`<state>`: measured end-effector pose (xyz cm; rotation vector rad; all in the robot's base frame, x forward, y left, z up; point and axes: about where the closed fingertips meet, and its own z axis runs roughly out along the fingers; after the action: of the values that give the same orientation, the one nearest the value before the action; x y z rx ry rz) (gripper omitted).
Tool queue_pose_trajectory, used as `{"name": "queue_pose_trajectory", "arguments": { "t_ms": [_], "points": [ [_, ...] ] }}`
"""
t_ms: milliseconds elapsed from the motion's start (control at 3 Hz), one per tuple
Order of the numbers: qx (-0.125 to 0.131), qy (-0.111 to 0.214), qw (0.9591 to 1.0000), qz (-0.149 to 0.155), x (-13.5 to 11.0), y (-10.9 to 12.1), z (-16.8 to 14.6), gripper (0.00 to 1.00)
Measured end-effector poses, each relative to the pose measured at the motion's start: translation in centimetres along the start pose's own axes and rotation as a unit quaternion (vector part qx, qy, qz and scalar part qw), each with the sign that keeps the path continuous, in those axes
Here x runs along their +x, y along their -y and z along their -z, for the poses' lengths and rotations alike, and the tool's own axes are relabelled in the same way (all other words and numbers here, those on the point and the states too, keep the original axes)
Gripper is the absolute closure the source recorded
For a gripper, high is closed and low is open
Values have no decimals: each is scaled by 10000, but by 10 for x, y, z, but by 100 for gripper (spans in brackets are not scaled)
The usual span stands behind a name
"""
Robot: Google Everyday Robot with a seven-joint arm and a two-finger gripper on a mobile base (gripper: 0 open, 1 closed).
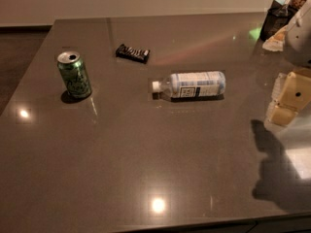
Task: Knock green can over
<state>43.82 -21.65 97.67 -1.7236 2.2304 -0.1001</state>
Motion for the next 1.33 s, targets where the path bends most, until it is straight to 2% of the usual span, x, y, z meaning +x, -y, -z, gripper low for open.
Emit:
{"name": "queue_pose_trajectory", "arguments": {
  "t_ms": [333,667,1000,1333],
  "points": [
    [1,0,10000,0,0,0,0,0],
    [-21,114,9999,106,-13,3,0,0],
    [5,617,9974,367,-51,9,-5,0],
    [30,982,9942,426,-89,16,-20,0]
  ]
}}
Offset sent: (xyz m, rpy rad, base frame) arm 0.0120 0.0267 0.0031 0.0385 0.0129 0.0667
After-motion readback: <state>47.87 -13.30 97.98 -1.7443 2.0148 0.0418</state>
